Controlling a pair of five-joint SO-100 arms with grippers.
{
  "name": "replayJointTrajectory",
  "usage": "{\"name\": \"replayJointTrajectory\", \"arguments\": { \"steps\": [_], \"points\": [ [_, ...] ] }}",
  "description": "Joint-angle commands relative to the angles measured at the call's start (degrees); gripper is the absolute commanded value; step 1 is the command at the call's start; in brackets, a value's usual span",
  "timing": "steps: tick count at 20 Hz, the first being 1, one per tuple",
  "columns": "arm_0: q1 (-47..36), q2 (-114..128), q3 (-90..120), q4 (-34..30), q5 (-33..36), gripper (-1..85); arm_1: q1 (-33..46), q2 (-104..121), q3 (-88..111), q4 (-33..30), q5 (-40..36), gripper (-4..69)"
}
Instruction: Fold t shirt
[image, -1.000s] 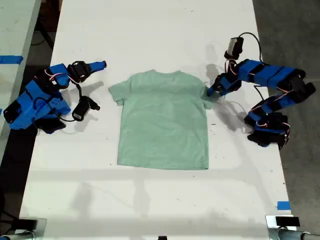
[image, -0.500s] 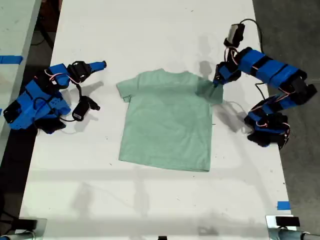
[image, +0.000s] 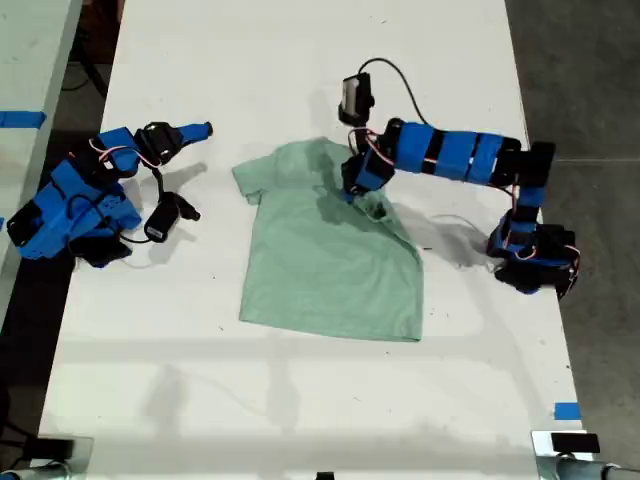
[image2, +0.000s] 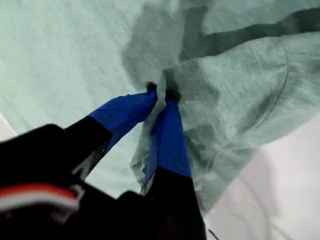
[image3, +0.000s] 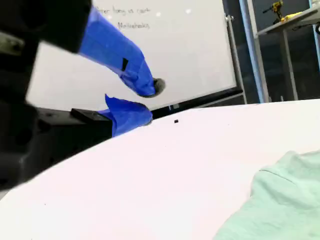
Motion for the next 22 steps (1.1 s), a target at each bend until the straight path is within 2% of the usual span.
{"name": "replayJointTrajectory", "arguments": {
  "steps": [1, 3, 5, 6, 7, 9, 11, 12, 13, 14, 16, 18, 19, 20, 21, 22],
  "points": [
    [-0.2, 0.6, 2.5, 0.2, -0.3, 4.5, -4.7, -4.7, -9.1, -1.9, 1.2, 0.7],
    [-0.3, 0.6, 2.5, 0.2, -0.3, 4.8, -6.2, -5.4, -10.0, -1.8, 1.6, 1.1],
    [-0.4, 0.6, 2.5, 0.2, -0.3, 5.0, -6.3, -3.4, -12.1, 1.8, 1.4, 19.3],
    [-0.4, 0.6, 2.5, 0.2, -0.3, 5.0, -5.7, -0.9, -12.2, 3.5, 1.1, 23.8],
    [-0.4, 0.6, 2.5, 0.3, -0.3, 5.0, -4.8, 2.5, -11.8, 5.9, 0.8, 27.0],
    [-0.4, 0.6, 2.5, 0.3, -0.3, 5.0, -3.3, 12.7, -7.4, 9.8, 1.0, 27.7],
    [-0.4, 0.6, 2.5, 0.3, -0.3, 5.0, -1.7, 24.4, -0.4, 13.0, 1.2, 27.2],
    [-0.4, 0.6, 2.5, 0.3, -0.3, 5.0, -0.6, 31.6, 5.6, 13.4, 1.6, 21.5],
    [-0.4, 0.6, 2.5, 0.3, -0.3, 4.9, 0.8, 39.8, 14.0, 12.6, 2.2, 7.5],
    [-0.4, 0.6, 2.5, 0.3, -0.3, 4.8, 2.5, 49.3, 24.4, 10.5, 2.5, 0.6],
    [-0.5, 0.6, 2.5, 0.3, -0.3, 4.3, 5.1, 69.4, 47.7, 3.6, 0.5, 0.6],
    [-1.1, 0.6, 2.5, 0.3, -0.4, 1.3, 4.0, 89.8, 70.7, -4.7, -3.5, 0.7],
    [-1.7, 0.6, 2.5, 0.3, -0.4, 0.2, 4.6, 101.0, 81.7, -6.4, -3.9, 0.8],
    [-2.5, 0.6, 2.5, -0.1, -0.4, -0.1, 5.9, 113.6, 91.3, -5.7, -5.6, 0.8],
    [-2.8, 0.6, 2.5, -1.0, -0.1, -0.2, 7.6, 128.8, 99.5, -1.7, -7.7, 0.8],
    [-3.1, 0.6, 2.5, -3.0, 1.8, -0.2, 8.4, 128.6, 102.8, -0.7, -9.1, 0.9]
  ]
}}
